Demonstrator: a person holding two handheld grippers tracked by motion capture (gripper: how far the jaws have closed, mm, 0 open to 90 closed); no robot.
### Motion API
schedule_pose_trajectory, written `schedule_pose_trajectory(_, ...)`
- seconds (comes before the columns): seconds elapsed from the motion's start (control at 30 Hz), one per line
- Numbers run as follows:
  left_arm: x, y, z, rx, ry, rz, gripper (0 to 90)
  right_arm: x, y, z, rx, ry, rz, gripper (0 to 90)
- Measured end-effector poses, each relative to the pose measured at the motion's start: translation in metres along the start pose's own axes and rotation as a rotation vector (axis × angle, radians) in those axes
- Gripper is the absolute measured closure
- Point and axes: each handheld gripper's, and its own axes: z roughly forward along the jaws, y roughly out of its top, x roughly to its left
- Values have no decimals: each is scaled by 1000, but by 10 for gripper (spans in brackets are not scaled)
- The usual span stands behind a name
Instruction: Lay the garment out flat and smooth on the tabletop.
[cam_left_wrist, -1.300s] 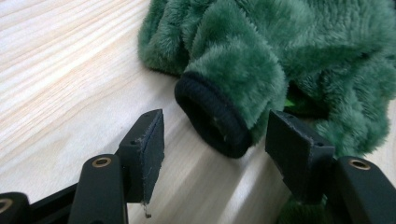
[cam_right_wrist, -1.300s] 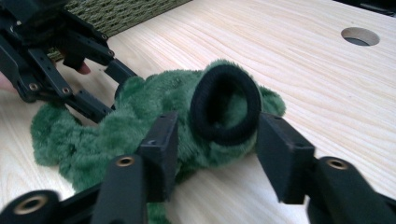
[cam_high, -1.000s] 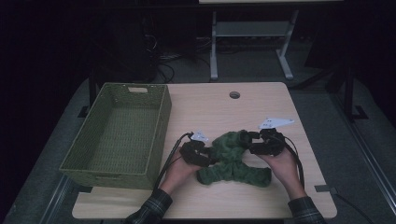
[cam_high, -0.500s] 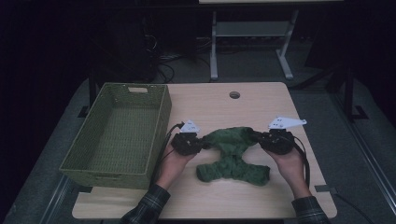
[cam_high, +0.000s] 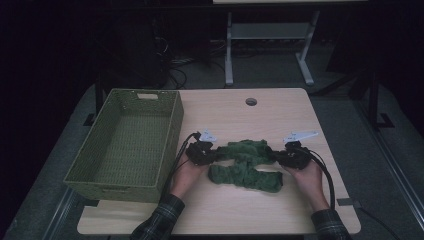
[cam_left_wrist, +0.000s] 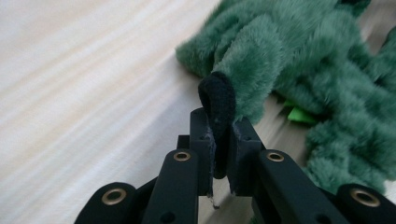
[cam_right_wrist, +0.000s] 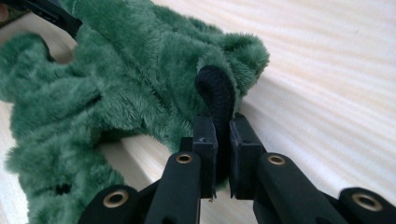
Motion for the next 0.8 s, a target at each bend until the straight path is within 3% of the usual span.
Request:
schedule_pose_trajectory(0.07, -2, -2, 6, 29, -13, 5, 819, 0, -3, 3, 16, -1, -11, 828)
schedule_pose_trajectory(0.17, -4, -2, 8, 29, -27, 2, 801, 0, -8, 6, 52, 2, 4, 818)
schedule_pose_trajectory(0.23, -5, 0, 5, 31, -26, 6, 757, -1, -10, 6, 53, 1, 8, 767)
schedule_pose_trajectory(0.37, -6, 6, -12, -17, -26, -2, 606, 1, -7, -4, 45, -18, 13, 600)
schedule_pose_trajectory(0.43, -6, 12, -23, -52, -33, -5, 557, 2, -4, -14, 9, -20, 19, 567)
schedule_pose_trajectory(0.63, -1, 39, -41, -119, -11, 12, 507, 0, 17, -34, -65, -26, 9, 541)
schedule_pose_trajectory(0.8, 12, 61, -26, -121, -6, 3, 521, -8, 43, -28, -79, -41, -4, 557)
